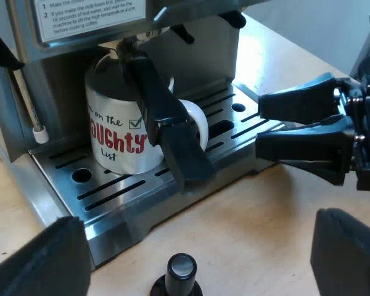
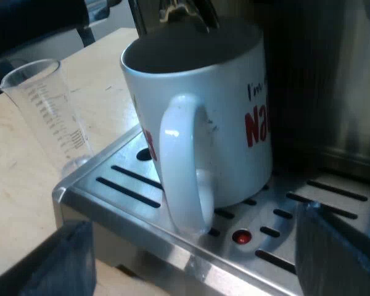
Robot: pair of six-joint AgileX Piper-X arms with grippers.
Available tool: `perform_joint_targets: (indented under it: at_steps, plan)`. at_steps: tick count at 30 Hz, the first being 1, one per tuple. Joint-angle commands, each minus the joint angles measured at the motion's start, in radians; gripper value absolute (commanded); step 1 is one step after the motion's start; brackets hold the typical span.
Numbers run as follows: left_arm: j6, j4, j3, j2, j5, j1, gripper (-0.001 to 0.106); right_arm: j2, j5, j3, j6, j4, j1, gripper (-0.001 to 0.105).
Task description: Remove mug from coffee machine
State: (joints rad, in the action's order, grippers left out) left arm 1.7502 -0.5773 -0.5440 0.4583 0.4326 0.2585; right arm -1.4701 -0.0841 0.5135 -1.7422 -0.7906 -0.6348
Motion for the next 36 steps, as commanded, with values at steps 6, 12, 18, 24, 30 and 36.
perform_joint_targets:
  at_steps: [6, 12, 18, 24, 30, 36]
  plan:
    - [-0.005, 0.005, 0.000, 0.000, -0.002, 0.003, 0.087, -0.080, -0.002, 0.056, -0.008, -0.022, 0.000, 0.069]
    - [-0.005, 0.005, 0.000, 0.000, -0.002, 0.003, 0.087, -0.142, -0.002, 0.119, -0.010, -0.022, 0.000, 0.069]
    - [-0.005, 0.005, 0.000, 0.000, -0.002, 0.003, 0.087, -0.198, -0.002, 0.174, -0.010, -0.022, 0.000, 0.069]
    - [-0.005, 0.005, 0.000, 0.000, -0.002, 0.003, 0.087, -0.250, -0.002, 0.235, -0.010, -0.022, 0.000, 0.069]
    - [-0.005, 0.005, 0.000, 0.000, -0.002, 0.003, 0.087, -0.292, -0.002, 0.283, -0.010, -0.020, 0.000, 0.069]
    - [-0.005, 0.005, 0.000, 0.000, -0.002, 0.003, 0.087, -0.325, -0.002, 0.316, -0.010, -0.020, 0.000, 0.069]
